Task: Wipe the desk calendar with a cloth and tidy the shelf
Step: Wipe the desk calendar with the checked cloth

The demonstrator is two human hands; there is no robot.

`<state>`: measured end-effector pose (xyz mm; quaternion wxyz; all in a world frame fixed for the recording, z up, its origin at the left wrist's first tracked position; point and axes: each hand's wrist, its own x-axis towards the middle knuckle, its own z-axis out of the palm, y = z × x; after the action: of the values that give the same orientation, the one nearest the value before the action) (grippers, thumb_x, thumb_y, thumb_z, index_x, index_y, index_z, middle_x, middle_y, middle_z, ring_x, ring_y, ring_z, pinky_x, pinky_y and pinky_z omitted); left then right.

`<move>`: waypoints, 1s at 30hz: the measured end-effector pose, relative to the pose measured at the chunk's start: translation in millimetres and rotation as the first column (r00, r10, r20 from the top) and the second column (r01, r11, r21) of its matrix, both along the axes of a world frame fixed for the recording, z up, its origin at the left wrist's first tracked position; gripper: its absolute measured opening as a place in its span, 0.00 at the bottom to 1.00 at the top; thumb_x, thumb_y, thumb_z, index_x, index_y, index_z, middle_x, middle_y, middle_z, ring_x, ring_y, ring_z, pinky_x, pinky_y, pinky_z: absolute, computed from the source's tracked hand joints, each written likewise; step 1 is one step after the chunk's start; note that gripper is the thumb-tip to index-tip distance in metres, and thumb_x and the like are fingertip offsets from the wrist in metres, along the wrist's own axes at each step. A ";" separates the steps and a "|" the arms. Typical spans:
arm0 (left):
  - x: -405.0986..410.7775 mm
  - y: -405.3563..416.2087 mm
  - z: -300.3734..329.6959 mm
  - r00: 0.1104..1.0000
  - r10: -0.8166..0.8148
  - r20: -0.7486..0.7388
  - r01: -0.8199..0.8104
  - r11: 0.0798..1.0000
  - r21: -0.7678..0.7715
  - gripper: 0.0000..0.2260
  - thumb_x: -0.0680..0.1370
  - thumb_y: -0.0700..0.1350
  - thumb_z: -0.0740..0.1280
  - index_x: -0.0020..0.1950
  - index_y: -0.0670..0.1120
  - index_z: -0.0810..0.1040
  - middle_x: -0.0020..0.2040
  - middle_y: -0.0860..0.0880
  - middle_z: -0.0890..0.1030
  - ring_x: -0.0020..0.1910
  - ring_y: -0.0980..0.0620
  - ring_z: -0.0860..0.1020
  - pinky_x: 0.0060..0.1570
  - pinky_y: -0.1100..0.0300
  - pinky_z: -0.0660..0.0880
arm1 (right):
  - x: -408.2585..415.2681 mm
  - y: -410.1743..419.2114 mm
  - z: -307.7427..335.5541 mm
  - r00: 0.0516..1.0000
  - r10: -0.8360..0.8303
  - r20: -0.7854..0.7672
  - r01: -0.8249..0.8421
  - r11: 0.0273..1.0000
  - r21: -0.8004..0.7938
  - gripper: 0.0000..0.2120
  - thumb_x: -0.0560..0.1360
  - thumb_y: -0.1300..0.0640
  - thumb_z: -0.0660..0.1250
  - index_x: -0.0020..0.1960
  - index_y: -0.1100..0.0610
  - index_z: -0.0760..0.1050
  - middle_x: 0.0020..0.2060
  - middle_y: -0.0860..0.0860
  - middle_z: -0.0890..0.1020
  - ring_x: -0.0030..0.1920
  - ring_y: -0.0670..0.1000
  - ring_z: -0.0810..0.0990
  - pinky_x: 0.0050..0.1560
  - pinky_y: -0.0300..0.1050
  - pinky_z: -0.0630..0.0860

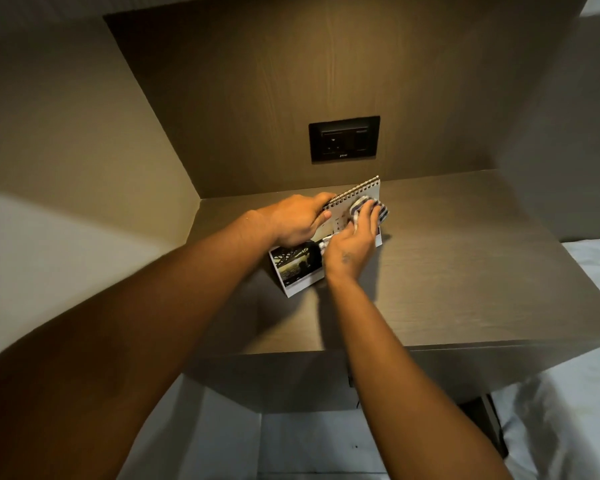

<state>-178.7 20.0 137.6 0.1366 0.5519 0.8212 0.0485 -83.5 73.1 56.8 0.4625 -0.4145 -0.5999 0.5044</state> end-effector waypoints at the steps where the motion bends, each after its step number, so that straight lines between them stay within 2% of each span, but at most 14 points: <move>1: 0.0 0.5 0.1 1.000 0.005 -0.002 -0.005 1.000 0.004 0.23 0.86 0.52 0.54 0.80 0.45 0.58 0.68 0.38 0.77 0.65 0.40 0.76 0.64 0.48 0.72 | -1.7 6.1 1.6 1.000 -0.002 -0.003 0.002 1.000 0.016 0.26 0.79 0.72 0.56 0.77 0.63 0.63 0.79 0.60 0.62 0.78 0.58 0.61 0.62 0.15 0.50; 4: -0.8 0.4 -0.1 1.000 0.017 -0.005 -0.017 1.000 0.007 0.23 0.86 0.52 0.54 0.80 0.45 0.59 0.69 0.38 0.77 0.65 0.39 0.76 0.63 0.48 0.72 | -4.1 -6.8 -6.5 0.999 0.039 0.033 -0.040 0.999 0.036 0.27 0.80 0.71 0.56 0.78 0.61 0.63 0.79 0.58 0.61 0.79 0.58 0.59 0.75 0.37 0.57; 6: -0.9 -0.3 -0.1 1.000 0.012 -0.011 -0.012 1.000 -0.001 0.23 0.86 0.52 0.54 0.80 0.45 0.58 0.70 0.38 0.76 0.67 0.39 0.75 0.65 0.47 0.72 | -1.3 -34.2 -20.0 0.995 0.077 0.066 -0.081 0.995 0.055 0.26 0.80 0.70 0.56 0.77 0.58 0.64 0.79 0.56 0.61 0.80 0.57 0.57 0.76 0.45 0.59; 8: -0.5 -0.5 0.8 1.000 0.013 0.014 -0.013 1.000 -0.007 0.23 0.86 0.52 0.54 0.80 0.46 0.58 0.71 0.39 0.75 0.67 0.41 0.75 0.65 0.48 0.72 | 4.1 -53.8 -30.6 0.992 0.102 0.078 -0.107 0.993 0.057 0.27 0.80 0.70 0.57 0.77 0.57 0.65 0.79 0.55 0.61 0.80 0.57 0.57 0.75 0.40 0.58; 10: -0.6 0.0 0.8 1.000 0.010 0.012 -0.010 1.000 0.002 0.23 0.86 0.52 0.54 0.80 0.46 0.58 0.71 0.39 0.76 0.66 0.41 0.75 0.64 0.49 0.72 | 5.1 -50.2 -29.1 0.994 0.097 0.048 -0.099 0.995 0.033 0.27 0.80 0.71 0.57 0.76 0.57 0.66 0.79 0.55 0.62 0.80 0.56 0.57 0.70 0.24 0.53; 12: -0.7 0.1 1.5 1.000 0.008 -0.003 -0.008 1.000 -0.002 0.24 0.86 0.52 0.54 0.81 0.46 0.58 0.70 0.38 0.76 0.66 0.40 0.75 0.65 0.48 0.72 | 2.7 -30.9 -20.2 0.998 0.069 0.008 -0.069 0.998 0.000 0.27 0.79 0.72 0.57 0.76 0.58 0.66 0.79 0.56 0.62 0.79 0.55 0.59 0.65 0.18 0.51; 15: -1.7 0.9 1.4 1.000 0.008 -0.011 -0.008 1.000 -0.011 0.24 0.86 0.51 0.54 0.81 0.45 0.58 0.70 0.38 0.76 0.66 0.39 0.76 0.64 0.48 0.72 | -1.1 -0.1 -8.1 1.000 0.029 -0.005 -0.029 1.000 0.011 0.27 0.79 0.72 0.56 0.76 0.59 0.66 0.79 0.58 0.63 0.78 0.57 0.61 0.69 0.24 0.55; 17: -1.9 1.8 0.8 1.000 0.012 0.003 -0.011 1.000 -0.010 0.24 0.86 0.51 0.55 0.81 0.46 0.58 0.68 0.40 0.77 0.64 0.41 0.76 0.62 0.51 0.71 | -1.7 8.9 -8.9 1.000 0.022 0.008 -0.022 0.999 0.031 0.28 0.78 0.71 0.58 0.77 0.58 0.65 0.79 0.57 0.62 0.78 0.56 0.61 0.66 0.20 0.53; 18: -2.2 2.0 -0.4 1.000 0.015 0.007 -0.015 1.000 -0.008 0.24 0.86 0.51 0.55 0.81 0.46 0.58 0.68 0.40 0.78 0.64 0.42 0.76 0.60 0.53 0.70 | -2.3 8.7 -10.9 0.999 0.032 0.019 -0.032 0.999 0.032 0.28 0.79 0.69 0.58 0.78 0.56 0.63 0.80 0.55 0.61 0.79 0.56 0.59 0.67 0.23 0.54; 20: -2.5 1.8 -1.8 1.000 0.021 0.008 -0.021 1.000 -0.005 0.24 0.86 0.52 0.55 0.81 0.46 0.57 0.70 0.40 0.76 0.66 0.42 0.75 0.60 0.53 0.69 | -5.5 -4.1 -17.0 0.998 0.056 0.040 -0.056 0.998 0.012 0.27 0.82 0.63 0.58 0.79 0.54 0.59 0.81 0.52 0.57 0.80 0.55 0.54 0.75 0.40 0.57; 22: -2.9 1.4 -1.3 1.000 0.022 0.016 -0.022 1.000 -0.003 0.24 0.86 0.52 0.55 0.81 0.45 0.57 0.72 0.40 0.75 0.68 0.42 0.74 0.63 0.52 0.69 | -8.1 -31.7 -26.5 0.996 0.069 0.064 -0.069 0.998 -0.012 0.27 0.83 0.60 0.58 0.80 0.53 0.57 0.81 0.50 0.55 0.81 0.54 0.50 0.78 0.50 0.51; 24: -2.5 1.3 0.2 0.999 0.022 0.043 -0.021 1.000 -0.004 0.24 0.86 0.51 0.55 0.81 0.46 0.57 0.73 0.40 0.74 0.68 0.42 0.74 0.63 0.52 0.71 | -8.4 -63.6 -34.4 0.992 0.093 0.081 -0.091 0.995 -0.026 0.29 0.82 0.63 0.59 0.80 0.53 0.56 0.81 0.49 0.54 0.81 0.53 0.48 0.78 0.46 0.45; 26: -0.9 1.7 2.1 0.998 0.018 0.059 -0.017 1.000 -0.014 0.24 0.87 0.51 0.55 0.82 0.47 0.56 0.73 0.41 0.74 0.69 0.43 0.74 0.64 0.52 0.72 | -8.5 -82.7 -38.3 0.992 0.108 0.071 -0.105 0.993 -0.046 0.32 0.80 0.67 0.60 0.80 0.53 0.56 0.81 0.50 0.54 0.81 0.53 0.48 0.75 0.41 0.45; 30: 0.7 1.3 3.8 0.998 0.014 0.055 -0.013 1.000 -0.013 0.25 0.87 0.51 0.54 0.82 0.48 0.54 0.75 0.42 0.72 0.71 0.43 0.73 0.65 0.53 0.71 | -12.8 -63.0 -30.0 0.997 0.068 0.029 -0.065 0.992 -0.109 0.30 0.81 0.67 0.59 0.80 0.53 0.57 0.81 0.50 0.55 0.81 0.52 0.50 0.77 0.46 0.51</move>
<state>-178.1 21.2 141.4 0.1622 0.5441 0.8211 0.0592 -96.3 10.1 26.8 0.4126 -0.4269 -0.5925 0.5445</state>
